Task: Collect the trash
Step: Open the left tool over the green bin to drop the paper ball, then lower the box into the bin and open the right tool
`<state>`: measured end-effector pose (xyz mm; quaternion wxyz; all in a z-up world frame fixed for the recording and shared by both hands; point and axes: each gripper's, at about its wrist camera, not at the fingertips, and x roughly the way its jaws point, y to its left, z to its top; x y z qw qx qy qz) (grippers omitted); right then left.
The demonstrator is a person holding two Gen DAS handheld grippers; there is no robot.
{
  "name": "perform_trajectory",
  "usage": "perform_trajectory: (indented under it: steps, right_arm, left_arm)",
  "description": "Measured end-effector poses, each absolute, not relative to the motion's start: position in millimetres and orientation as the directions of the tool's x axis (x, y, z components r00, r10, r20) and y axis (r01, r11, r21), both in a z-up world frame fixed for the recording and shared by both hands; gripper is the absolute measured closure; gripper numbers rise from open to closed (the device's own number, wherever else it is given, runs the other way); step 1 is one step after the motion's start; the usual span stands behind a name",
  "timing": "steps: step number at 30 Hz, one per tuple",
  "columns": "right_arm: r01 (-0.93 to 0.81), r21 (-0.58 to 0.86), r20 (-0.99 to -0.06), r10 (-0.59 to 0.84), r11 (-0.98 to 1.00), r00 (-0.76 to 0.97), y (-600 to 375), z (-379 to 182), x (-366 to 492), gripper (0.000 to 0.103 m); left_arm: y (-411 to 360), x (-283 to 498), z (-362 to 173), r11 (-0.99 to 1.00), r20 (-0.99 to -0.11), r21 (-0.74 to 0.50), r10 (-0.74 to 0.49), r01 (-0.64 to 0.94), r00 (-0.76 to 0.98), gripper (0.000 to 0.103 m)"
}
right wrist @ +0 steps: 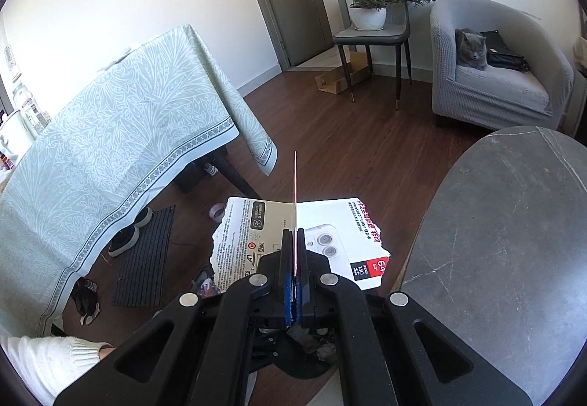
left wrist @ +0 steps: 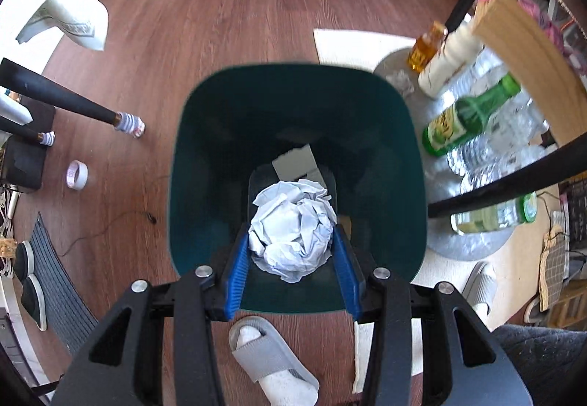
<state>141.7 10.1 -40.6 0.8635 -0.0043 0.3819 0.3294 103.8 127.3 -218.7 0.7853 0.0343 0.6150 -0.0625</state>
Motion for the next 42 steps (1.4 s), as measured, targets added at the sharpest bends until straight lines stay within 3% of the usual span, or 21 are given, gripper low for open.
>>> perform_trajectory:
  steps: [12, 20, 24, 31, 38, 42]
  right_arm:
    - [-0.57, 0.129, -0.729, 0.467, 0.811, 0.5, 35, -61, 146, 0.102]
    - [-0.576, 0.122, -0.749, 0.456, 0.809, 0.481, 56, -74, 152, 0.102]
    - [-0.59, 0.101, -0.771, 0.438, 0.801, 0.463, 74, -88, 152, 0.102]
    - [-0.6, 0.054, -0.816, 0.382, 0.798, 0.434, 92, -116, 155, 0.102]
    - [-0.587, 0.061, -0.847, 0.353, 0.807, 0.397, 92, -142, 163, 0.102]
    - [-0.572, 0.068, -0.865, 0.334, 0.817, 0.374, 91, -157, 170, 0.102]
  left_arm:
    - [140, 97, -235, 0.995, -0.981, -0.063, -0.075, 0.072, 0.178, 0.046]
    - [173, 86, -209, 0.998, -0.974, -0.055, -0.051, -0.011, 0.223, 0.047]
    - [187, 84, -192, 0.999, -0.967, -0.044, -0.035, -0.029, 0.251, 0.057]
    - [203, 80, -132, 0.998, -0.924, -0.053, -0.032, -0.046, 0.38, 0.063]
    - [205, 79, -83, 0.997, -0.882, -0.044, -0.012, -0.057, 0.471, 0.082]
    - [204, 78, -63, 0.997, -0.855, -0.054, -0.015, -0.062, 0.519, 0.085]
